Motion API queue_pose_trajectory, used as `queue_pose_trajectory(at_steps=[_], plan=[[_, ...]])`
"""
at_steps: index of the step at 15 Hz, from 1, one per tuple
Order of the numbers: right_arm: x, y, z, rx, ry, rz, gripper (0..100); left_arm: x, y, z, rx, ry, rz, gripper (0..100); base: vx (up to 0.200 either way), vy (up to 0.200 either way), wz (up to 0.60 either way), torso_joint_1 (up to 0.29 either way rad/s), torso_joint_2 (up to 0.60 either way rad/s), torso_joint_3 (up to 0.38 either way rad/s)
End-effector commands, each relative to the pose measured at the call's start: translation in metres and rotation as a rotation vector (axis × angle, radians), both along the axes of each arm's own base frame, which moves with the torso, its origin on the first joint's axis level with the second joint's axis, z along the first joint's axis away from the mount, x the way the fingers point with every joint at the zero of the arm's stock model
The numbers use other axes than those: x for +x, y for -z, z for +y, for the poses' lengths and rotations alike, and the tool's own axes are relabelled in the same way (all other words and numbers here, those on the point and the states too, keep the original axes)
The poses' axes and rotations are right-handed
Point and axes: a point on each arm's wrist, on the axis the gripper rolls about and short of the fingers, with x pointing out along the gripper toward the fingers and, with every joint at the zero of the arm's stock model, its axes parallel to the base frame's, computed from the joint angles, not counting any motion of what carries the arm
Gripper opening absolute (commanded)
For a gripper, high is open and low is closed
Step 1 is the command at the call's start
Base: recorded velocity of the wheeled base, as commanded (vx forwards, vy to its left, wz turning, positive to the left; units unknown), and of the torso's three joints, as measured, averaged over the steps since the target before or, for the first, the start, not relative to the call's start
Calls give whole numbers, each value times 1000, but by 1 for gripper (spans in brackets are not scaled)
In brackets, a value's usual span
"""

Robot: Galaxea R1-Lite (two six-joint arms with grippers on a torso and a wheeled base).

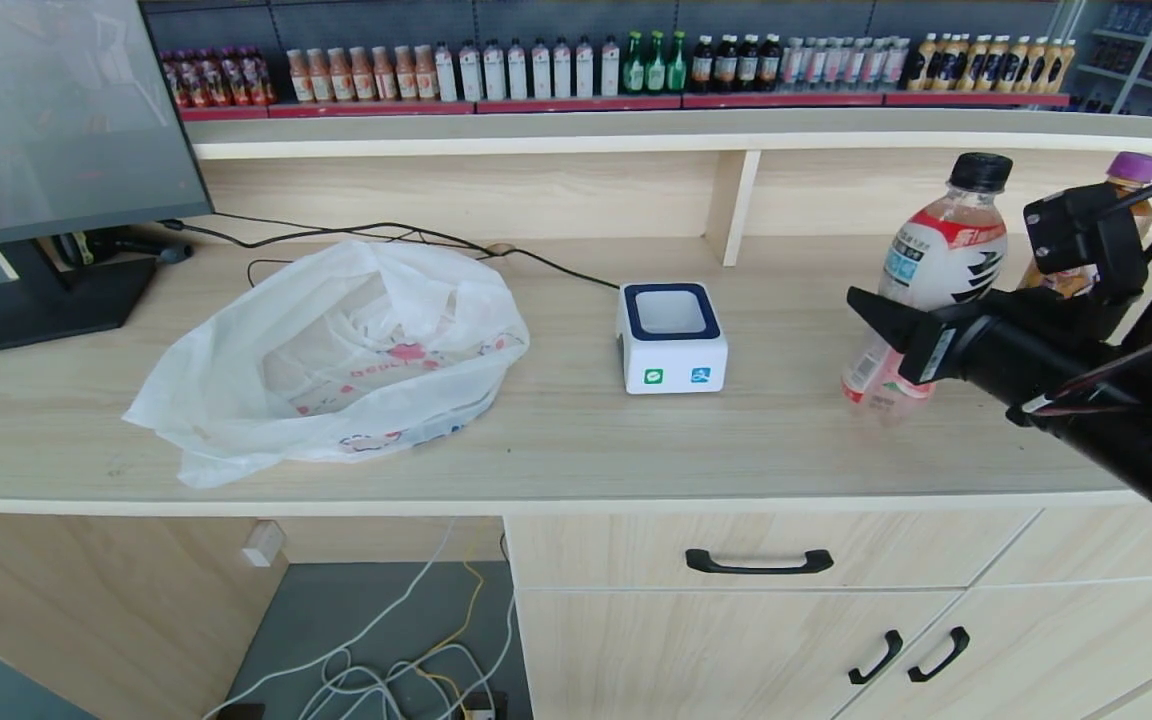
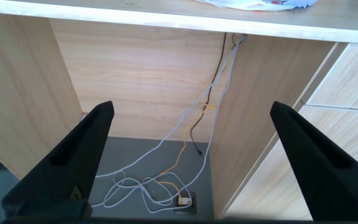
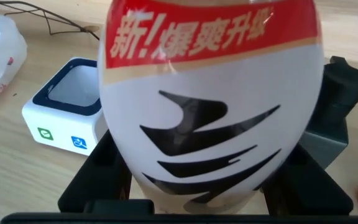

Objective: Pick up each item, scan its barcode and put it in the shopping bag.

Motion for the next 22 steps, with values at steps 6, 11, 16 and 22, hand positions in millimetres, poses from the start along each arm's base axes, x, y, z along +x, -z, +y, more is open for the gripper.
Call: queue_pose_trajectory(at_steps=[6, 11, 16, 22], plan=[[-64, -11, -5, -9, -165, -64, 0, 0, 0, 0, -1, -1, 0, 100, 0, 0, 0, 0, 0, 0], [-74, -12, 13, -36, -388, -82, 0, 0, 0, 0, -1, -1, 0, 100, 0, 0, 0, 0, 0, 0], [-79, -19, 31, 51, -662, -40, 0, 0, 0, 0, -1, -1, 0, 100, 0, 0, 0, 0, 0, 0], [-61, -43, 51, 270, -763, -1, 0, 0, 0, 0, -1, -1, 0, 100, 0, 0, 0, 0, 0, 0]])
